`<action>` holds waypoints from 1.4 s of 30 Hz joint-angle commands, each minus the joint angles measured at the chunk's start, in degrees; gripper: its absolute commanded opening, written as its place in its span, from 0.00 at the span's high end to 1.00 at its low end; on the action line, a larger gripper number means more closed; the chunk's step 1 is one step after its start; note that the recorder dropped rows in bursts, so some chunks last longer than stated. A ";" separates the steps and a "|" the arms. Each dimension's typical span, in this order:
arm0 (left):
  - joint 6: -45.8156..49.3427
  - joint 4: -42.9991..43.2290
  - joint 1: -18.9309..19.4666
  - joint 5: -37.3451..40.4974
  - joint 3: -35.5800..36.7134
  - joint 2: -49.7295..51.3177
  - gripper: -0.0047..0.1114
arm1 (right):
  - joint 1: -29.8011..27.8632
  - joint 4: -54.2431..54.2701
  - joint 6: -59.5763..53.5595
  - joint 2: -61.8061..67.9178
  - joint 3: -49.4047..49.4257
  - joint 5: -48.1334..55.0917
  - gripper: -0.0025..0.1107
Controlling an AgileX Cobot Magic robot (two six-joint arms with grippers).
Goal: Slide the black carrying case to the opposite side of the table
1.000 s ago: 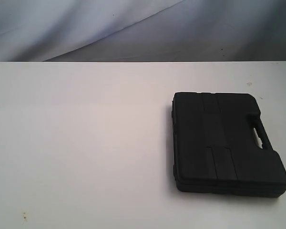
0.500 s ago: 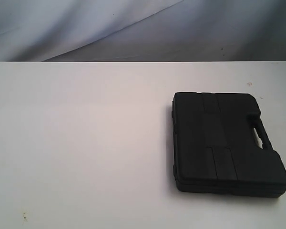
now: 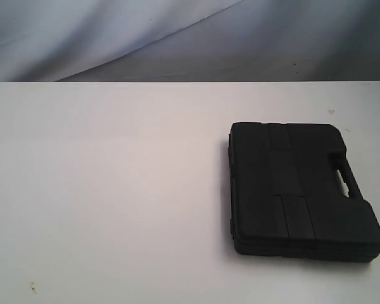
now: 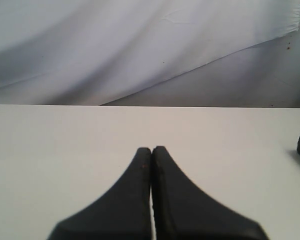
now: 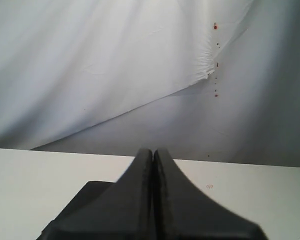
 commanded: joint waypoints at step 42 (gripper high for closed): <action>0.05 -0.25 -0.38 -0.03 0.23 -0.22 0.96 | -0.20 -21.44 27.15 -0.24 1.75 17.33 0.98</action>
